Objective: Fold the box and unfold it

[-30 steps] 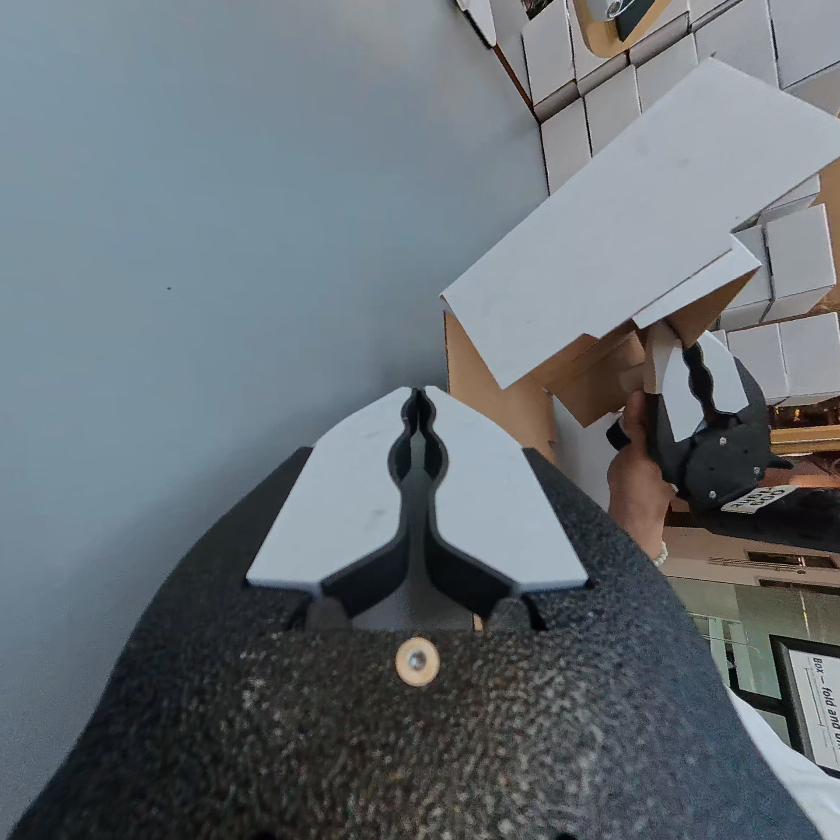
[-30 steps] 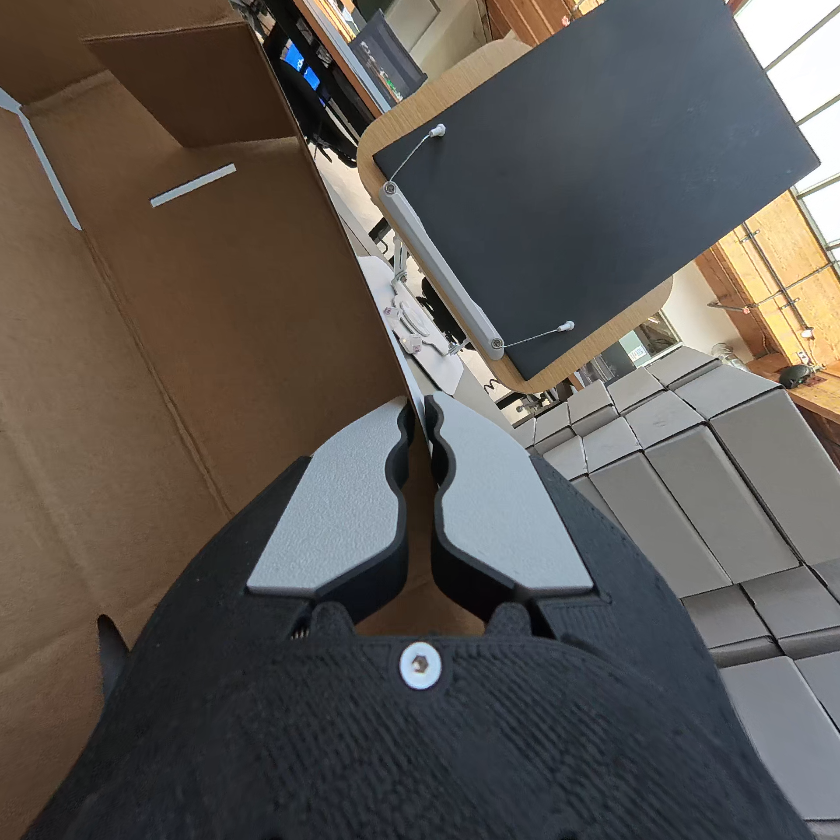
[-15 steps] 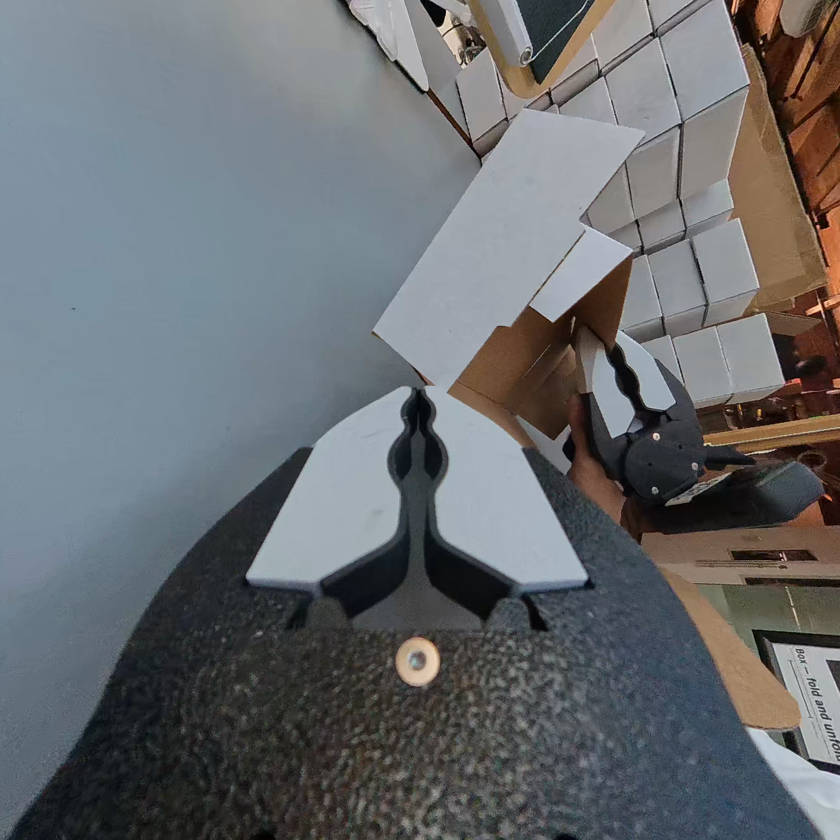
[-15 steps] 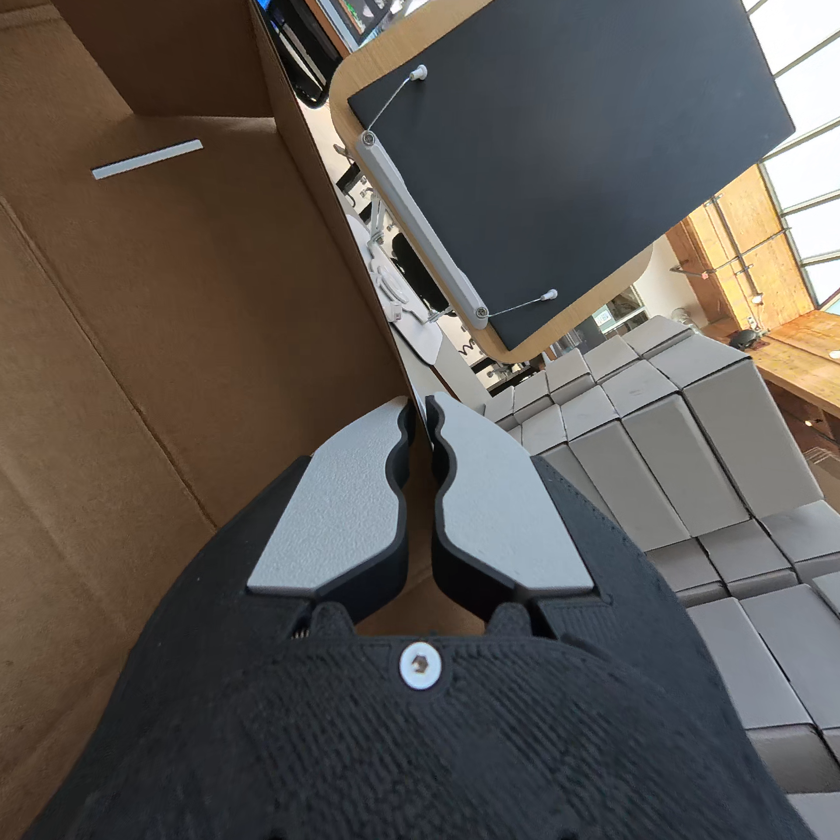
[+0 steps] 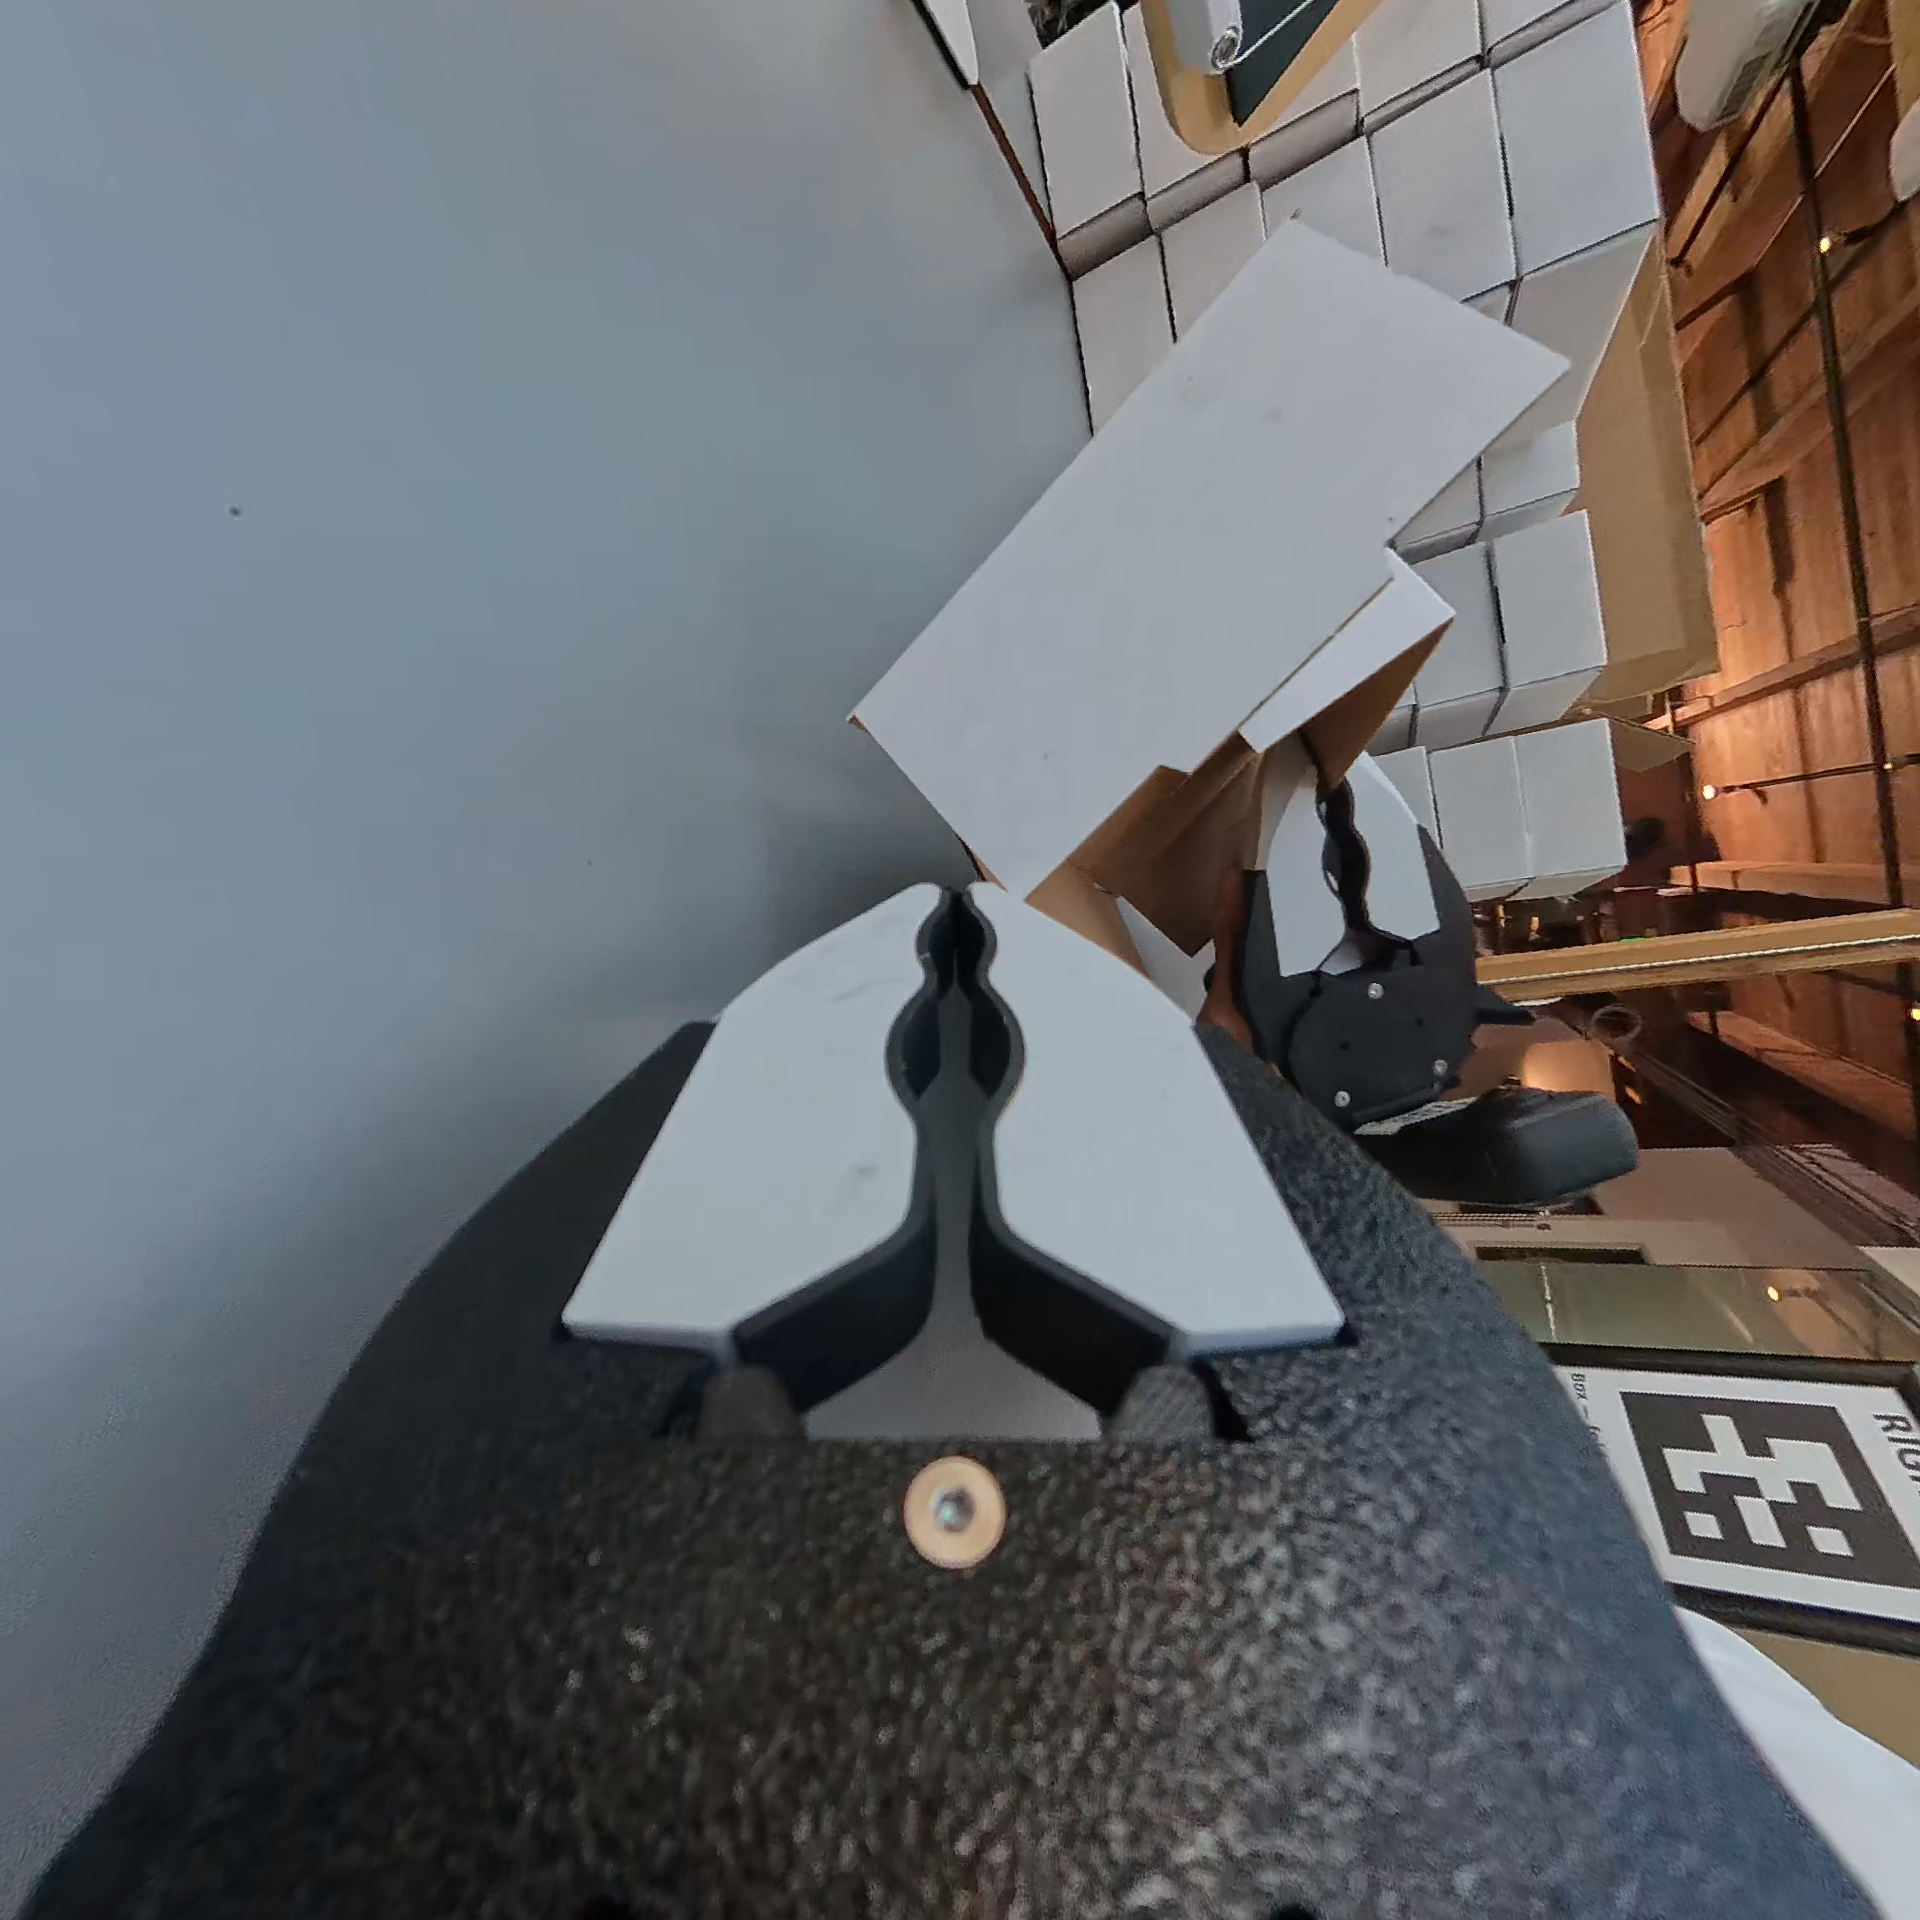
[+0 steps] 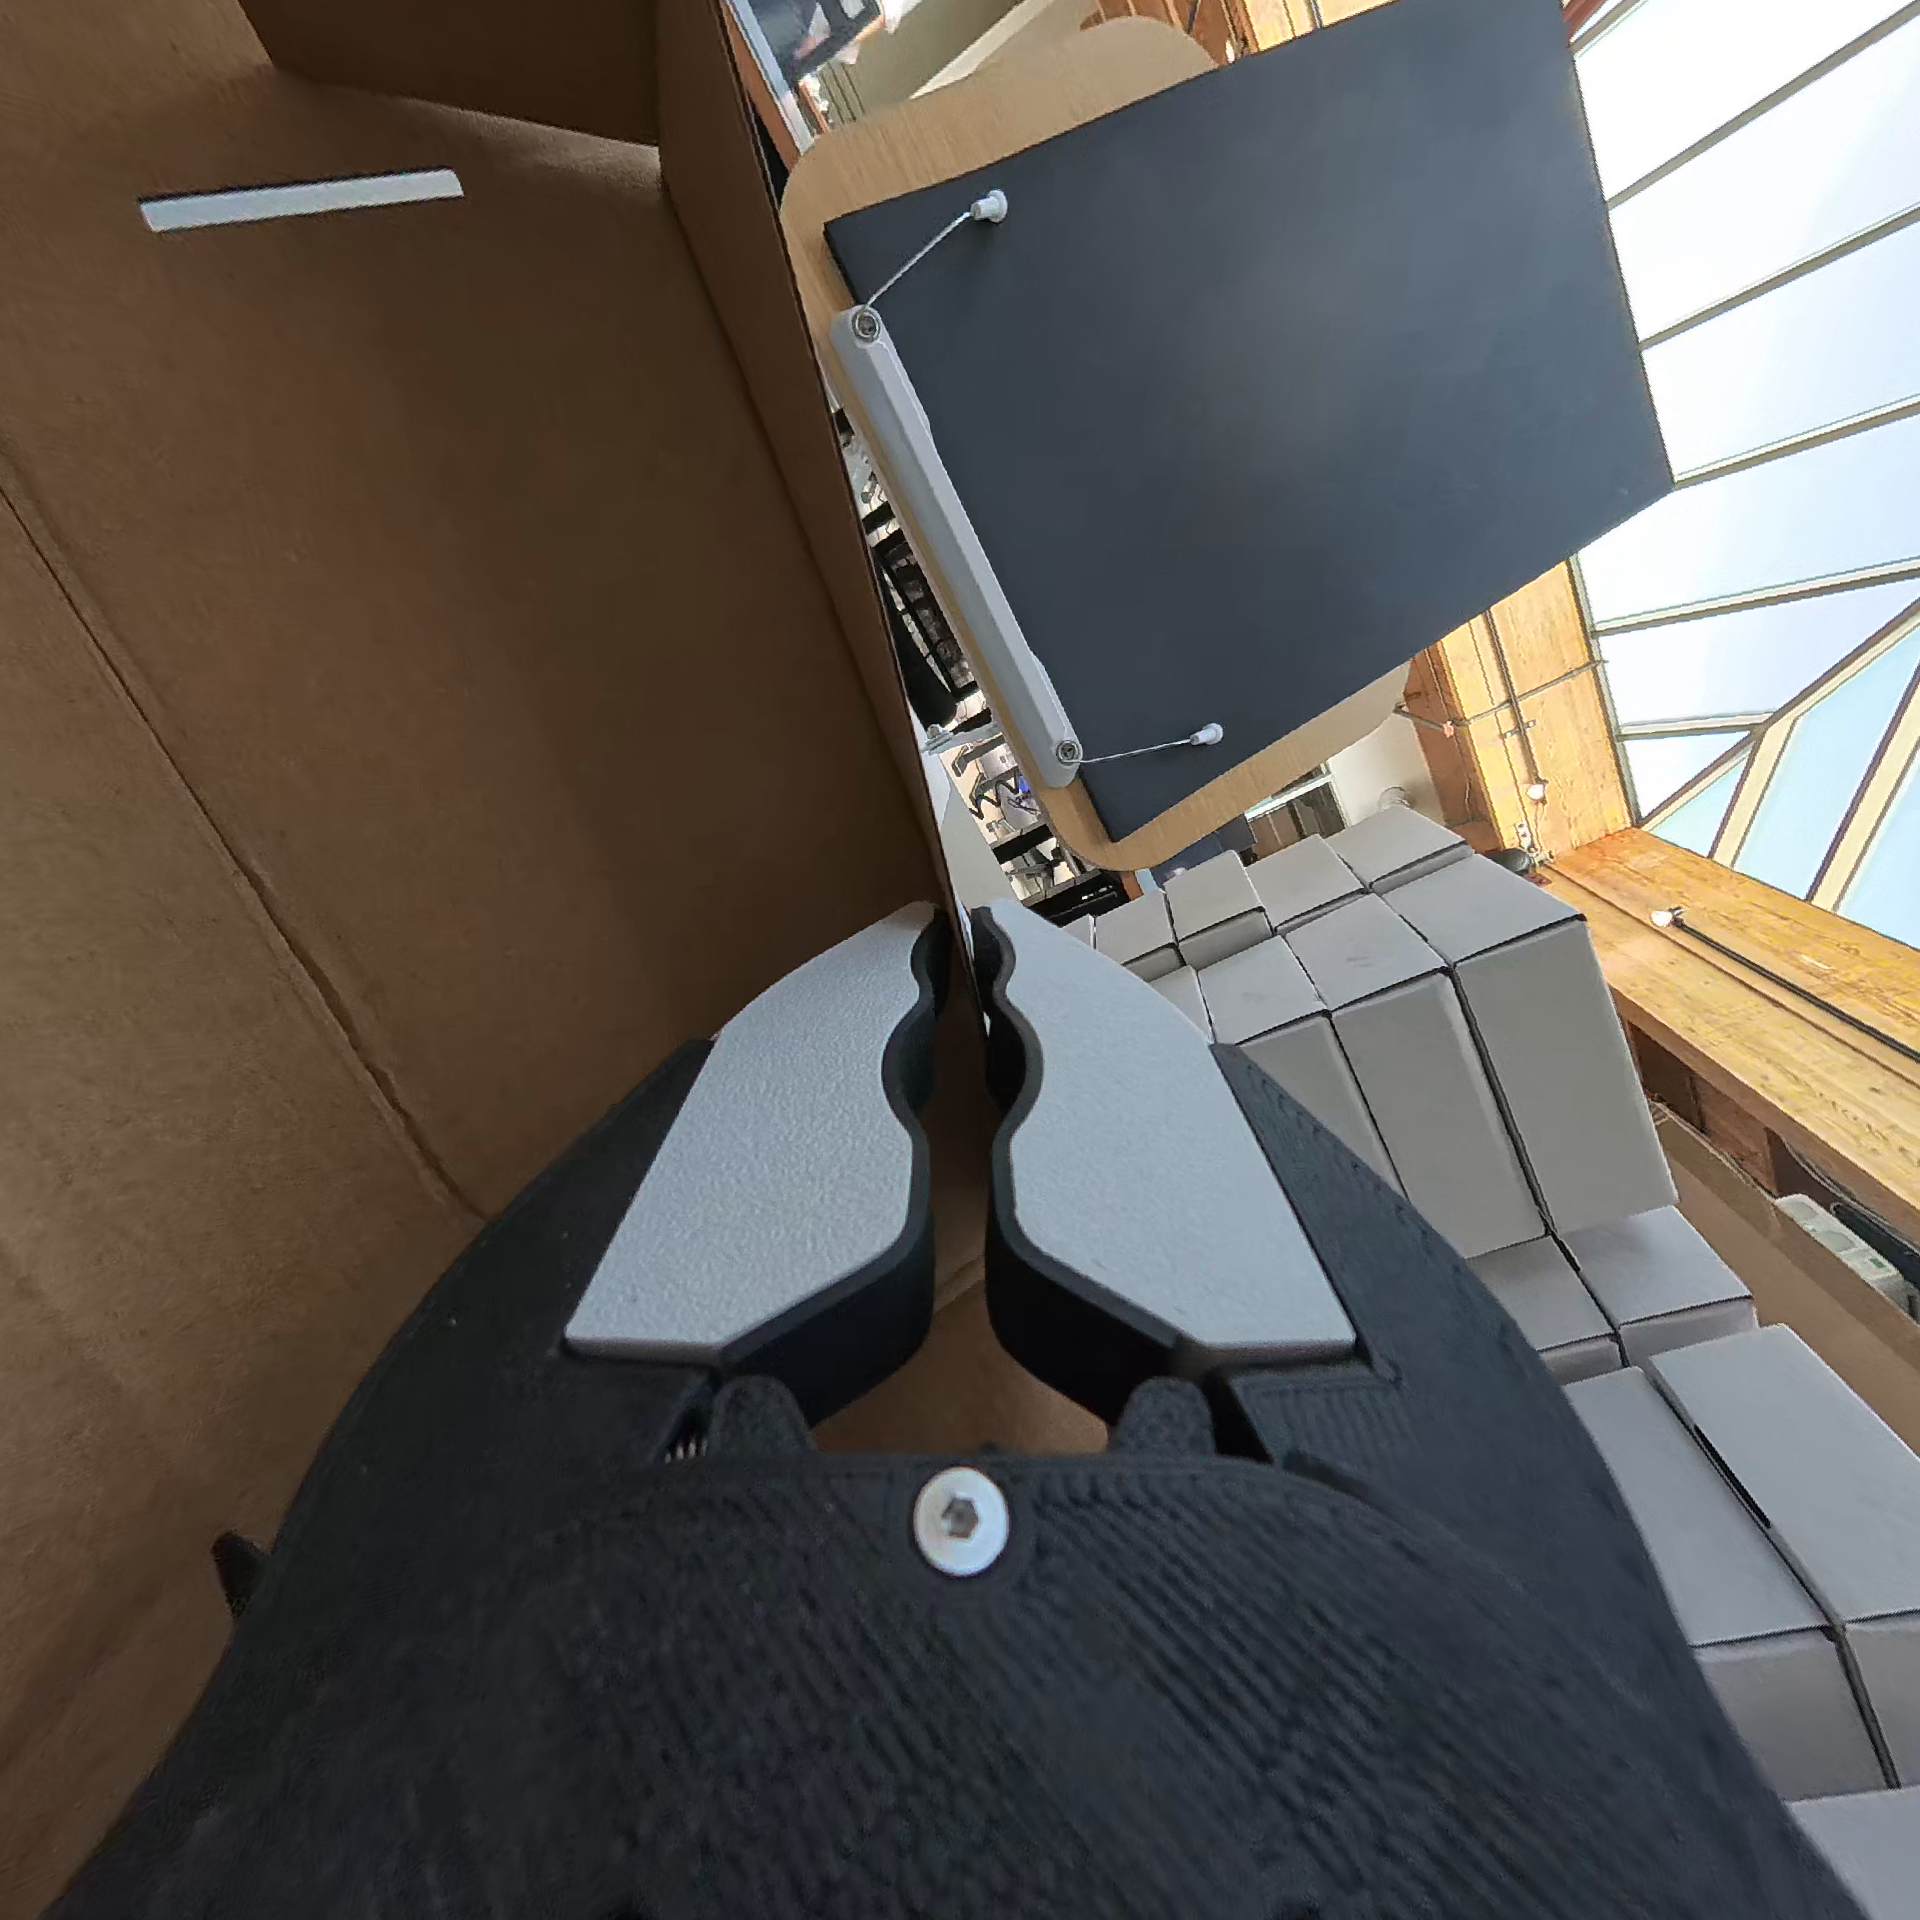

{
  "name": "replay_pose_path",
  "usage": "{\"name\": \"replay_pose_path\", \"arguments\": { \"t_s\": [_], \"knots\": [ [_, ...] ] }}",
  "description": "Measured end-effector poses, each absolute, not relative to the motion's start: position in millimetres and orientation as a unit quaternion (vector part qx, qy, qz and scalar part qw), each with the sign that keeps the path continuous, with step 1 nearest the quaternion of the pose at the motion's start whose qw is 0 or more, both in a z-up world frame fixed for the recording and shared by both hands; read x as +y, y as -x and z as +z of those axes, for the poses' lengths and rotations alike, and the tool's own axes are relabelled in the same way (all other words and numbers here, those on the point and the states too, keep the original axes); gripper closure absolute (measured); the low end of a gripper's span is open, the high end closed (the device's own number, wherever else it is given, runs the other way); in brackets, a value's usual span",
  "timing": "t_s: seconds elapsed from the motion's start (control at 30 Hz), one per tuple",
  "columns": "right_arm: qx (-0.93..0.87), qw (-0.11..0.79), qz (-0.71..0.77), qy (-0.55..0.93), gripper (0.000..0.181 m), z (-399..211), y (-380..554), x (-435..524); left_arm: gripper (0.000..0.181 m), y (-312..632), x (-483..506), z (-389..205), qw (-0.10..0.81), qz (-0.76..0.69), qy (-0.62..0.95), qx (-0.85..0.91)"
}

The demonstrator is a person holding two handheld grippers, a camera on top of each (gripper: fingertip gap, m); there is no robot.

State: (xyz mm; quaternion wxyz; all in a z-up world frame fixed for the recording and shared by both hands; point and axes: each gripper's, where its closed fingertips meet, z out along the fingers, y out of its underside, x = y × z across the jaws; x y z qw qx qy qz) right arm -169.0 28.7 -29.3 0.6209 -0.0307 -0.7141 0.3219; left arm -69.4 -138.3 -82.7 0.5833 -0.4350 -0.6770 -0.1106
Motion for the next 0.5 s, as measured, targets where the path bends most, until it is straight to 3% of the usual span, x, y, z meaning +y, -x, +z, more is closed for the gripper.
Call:
{"name": "replay_pose_path", "arguments": {
  "t_s": [0.23, 0.37, 0.5],
  "knots": [
    [-0.717, 0.627, 0.304, 0.03, 0.176, -34, 170, 26, 0.181, 60, -143, -96, 0.503, 0.012, 0.532, -0.681],
    [-0.731, 0.613, 0.297, 0.037, 0.175, -43, 175, 27, 0.181, 56, -128, -69, 0.587, -0.088, 0.433, -0.678],
    [-0.727, 0.624, 0.285, 0.021, 0.175, -42, 168, 19, 0.181, 54, -113, -78, 0.574, -0.086, 0.446, -0.682]
  ]
}}
